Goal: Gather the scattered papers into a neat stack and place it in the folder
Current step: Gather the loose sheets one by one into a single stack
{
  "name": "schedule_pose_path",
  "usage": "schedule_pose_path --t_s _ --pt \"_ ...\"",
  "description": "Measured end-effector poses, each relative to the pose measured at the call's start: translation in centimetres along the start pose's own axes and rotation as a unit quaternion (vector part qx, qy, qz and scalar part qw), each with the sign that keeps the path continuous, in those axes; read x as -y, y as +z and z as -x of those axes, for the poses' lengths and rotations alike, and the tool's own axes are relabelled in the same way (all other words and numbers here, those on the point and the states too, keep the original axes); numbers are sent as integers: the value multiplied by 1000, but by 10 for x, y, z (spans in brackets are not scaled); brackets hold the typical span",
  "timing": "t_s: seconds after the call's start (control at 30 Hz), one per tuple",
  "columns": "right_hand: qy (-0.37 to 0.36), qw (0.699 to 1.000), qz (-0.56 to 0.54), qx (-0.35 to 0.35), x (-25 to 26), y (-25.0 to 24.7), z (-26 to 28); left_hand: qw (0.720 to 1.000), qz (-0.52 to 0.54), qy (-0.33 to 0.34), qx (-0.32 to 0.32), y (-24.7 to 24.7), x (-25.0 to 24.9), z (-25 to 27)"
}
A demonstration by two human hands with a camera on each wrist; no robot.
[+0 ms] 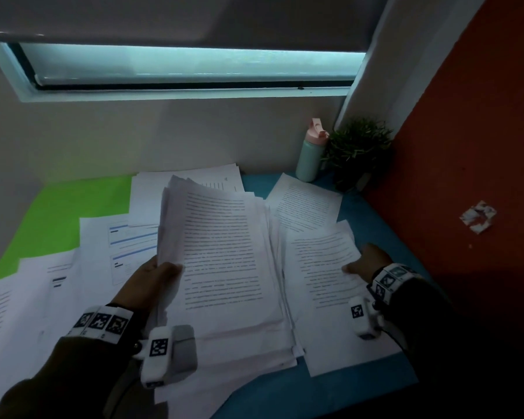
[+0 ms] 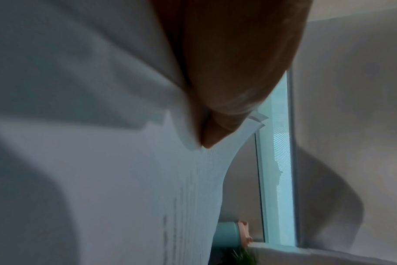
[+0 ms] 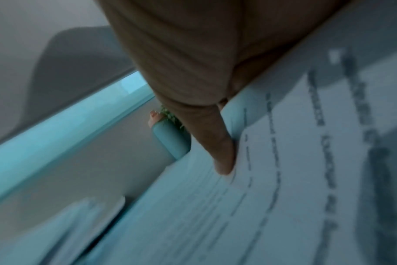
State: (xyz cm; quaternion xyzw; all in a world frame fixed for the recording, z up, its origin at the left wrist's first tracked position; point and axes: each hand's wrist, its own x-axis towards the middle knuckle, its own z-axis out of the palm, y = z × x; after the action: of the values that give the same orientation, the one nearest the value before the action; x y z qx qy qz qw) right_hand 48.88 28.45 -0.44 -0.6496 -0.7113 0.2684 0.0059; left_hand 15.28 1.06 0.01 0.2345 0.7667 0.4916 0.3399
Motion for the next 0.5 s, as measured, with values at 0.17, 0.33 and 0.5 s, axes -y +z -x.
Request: schedule_pose_path --t_s 0.17,0.33,0.5 --pt "-91 970 -204 -95 7 -35 -14 1000 -5 -21 -5 -13 10 4" --pt "-78 925 -351 -123 39 -68 -36 999 -44 -15 4 -8 14 -1" --pt "20 960 -276 -30 74 -33 -53 999 -43 -15 8 -8 22 -3"
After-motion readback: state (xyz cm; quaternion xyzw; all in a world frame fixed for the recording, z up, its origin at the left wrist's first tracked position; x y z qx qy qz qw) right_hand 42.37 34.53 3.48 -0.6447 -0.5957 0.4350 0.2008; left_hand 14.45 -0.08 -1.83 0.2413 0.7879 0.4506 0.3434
